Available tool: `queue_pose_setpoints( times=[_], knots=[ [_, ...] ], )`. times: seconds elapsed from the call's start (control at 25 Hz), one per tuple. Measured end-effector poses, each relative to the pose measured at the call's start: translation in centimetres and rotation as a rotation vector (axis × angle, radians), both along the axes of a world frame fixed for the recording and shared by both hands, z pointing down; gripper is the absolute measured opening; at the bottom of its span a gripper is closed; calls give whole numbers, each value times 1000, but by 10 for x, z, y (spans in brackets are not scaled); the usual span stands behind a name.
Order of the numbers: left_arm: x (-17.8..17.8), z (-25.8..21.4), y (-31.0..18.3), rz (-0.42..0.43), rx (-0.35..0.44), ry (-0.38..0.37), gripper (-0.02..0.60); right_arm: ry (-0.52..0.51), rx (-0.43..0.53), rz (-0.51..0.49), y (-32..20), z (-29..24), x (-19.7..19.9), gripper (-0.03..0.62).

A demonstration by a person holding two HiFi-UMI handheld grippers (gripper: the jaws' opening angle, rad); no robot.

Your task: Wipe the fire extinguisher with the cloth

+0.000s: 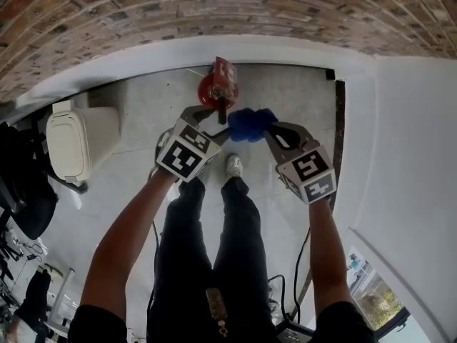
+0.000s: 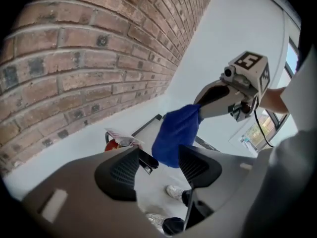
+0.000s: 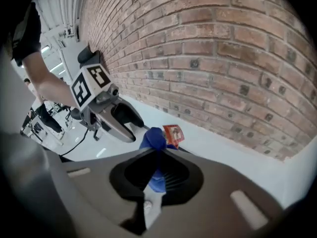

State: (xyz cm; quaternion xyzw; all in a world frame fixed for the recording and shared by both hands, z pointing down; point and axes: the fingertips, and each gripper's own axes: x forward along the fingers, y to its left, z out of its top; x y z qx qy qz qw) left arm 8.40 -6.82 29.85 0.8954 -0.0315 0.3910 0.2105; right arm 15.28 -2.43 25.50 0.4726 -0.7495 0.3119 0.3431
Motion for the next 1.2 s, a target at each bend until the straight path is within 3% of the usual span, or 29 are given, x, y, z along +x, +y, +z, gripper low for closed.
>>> queue_pose_setpoints(
  times=[0.16,0.32,0.6,0.84,1.2],
  knots=[
    [9,9,-17,-22,23,-33,261,-93,65,9,-38,-14,4,21],
    [19,30,-28,-84,33,-71,259,-131,96,-68,-76,2,-7,20],
    [17,64,-31,-207,-19,-165,245,-185,-11,-125,-124,107,-13,21],
    [22,72,-34,-253,-22,-178,254,-207,-27,-150,-151,143,-9,20],
    [20,71,-39,-304,0,-194,259,-161,-63,-133,-186,185,5,20]
  ],
)
